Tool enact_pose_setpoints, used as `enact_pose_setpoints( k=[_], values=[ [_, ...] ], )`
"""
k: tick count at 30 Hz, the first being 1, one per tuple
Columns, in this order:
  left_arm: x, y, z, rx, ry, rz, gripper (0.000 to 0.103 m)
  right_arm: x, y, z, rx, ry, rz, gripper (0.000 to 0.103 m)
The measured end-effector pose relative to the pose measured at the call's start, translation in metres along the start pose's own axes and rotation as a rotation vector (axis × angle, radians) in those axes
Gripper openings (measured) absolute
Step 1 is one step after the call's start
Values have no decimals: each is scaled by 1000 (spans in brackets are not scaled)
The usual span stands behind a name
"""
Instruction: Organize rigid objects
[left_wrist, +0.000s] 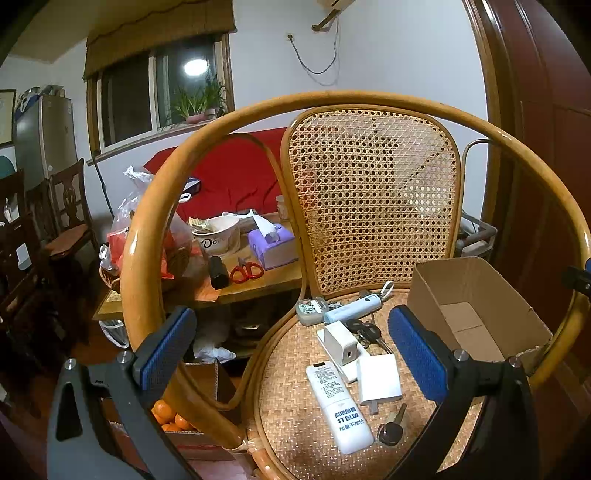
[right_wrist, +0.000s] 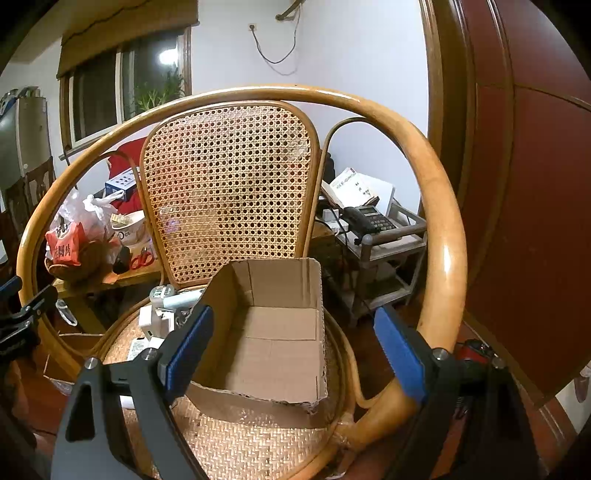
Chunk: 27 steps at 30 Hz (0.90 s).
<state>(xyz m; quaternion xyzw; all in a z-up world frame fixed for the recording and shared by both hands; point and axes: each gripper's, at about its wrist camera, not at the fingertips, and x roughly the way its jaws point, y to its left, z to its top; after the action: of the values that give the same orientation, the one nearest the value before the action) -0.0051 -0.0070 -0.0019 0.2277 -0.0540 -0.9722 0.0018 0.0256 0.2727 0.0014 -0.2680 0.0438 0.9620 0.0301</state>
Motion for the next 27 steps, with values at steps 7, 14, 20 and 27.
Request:
enact_pose_setpoints(
  k=[7, 14, 20, 27],
  values=[
    [5, -4, 0, 30, 8, 9, 103, 0, -3, 2, 2, 2, 3, 93],
    [16, 4, -1, 7, 50, 10, 103, 6, 7, -1, -63, 53, 6, 93],
    [25, -1, 0, 18, 84, -16, 103, 24, 17, 0, -103, 121, -1, 93],
    [42, -6, 1, 0, 136, -55, 103, 39, 22, 9, -97, 153, -4, 93]
  ],
)
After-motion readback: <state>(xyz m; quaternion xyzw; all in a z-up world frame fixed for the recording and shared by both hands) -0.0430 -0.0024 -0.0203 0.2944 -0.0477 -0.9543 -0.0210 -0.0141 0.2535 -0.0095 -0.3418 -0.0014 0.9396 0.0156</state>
